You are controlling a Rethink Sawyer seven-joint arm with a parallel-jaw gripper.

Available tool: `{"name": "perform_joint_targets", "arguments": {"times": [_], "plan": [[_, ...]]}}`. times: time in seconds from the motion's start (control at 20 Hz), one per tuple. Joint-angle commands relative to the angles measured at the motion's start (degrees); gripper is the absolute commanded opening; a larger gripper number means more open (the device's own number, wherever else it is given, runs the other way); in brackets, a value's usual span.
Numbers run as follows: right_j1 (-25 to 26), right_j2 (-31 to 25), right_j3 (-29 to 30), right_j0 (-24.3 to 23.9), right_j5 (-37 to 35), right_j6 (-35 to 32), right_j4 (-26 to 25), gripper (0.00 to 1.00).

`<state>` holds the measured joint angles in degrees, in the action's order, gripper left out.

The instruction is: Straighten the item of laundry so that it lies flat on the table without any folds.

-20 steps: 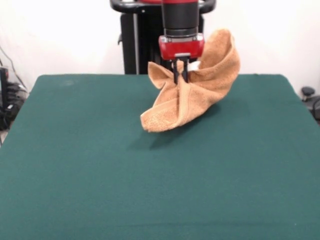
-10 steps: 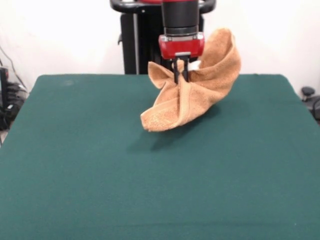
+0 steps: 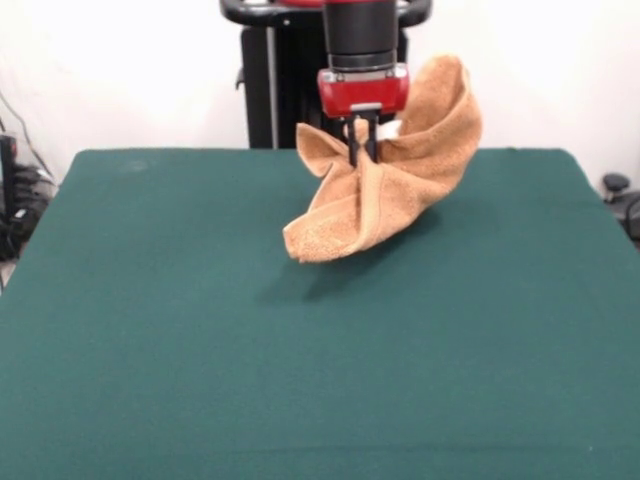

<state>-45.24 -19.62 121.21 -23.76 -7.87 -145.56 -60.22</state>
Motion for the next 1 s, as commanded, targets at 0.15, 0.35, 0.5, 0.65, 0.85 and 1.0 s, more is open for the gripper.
{"name": "perform_joint_targets", "arguments": {"times": [0.15, 0.35, 0.5, 0.65, 0.85, 1.0], "plan": [[-0.42, -5.62, 2.74, 0.51, 3.96, 4.40, -3.55, 0.00], [-0.54, -5.41, 3.08, 0.40, 4.41, 4.13, -4.20, 0.00], [-0.81, -5.17, 3.38, 0.59, 4.67, 3.84, -4.45, 0.00], [-0.69, -4.13, 3.21, 1.37, 5.38, 3.27, -5.06, 0.00], [-0.39, -3.11, 2.90, 2.06, 6.23, 2.75, -5.83, 0.00], [-0.53, -3.50, 3.30, 1.38, 6.33, 3.00, -6.32, 0.00]]}}
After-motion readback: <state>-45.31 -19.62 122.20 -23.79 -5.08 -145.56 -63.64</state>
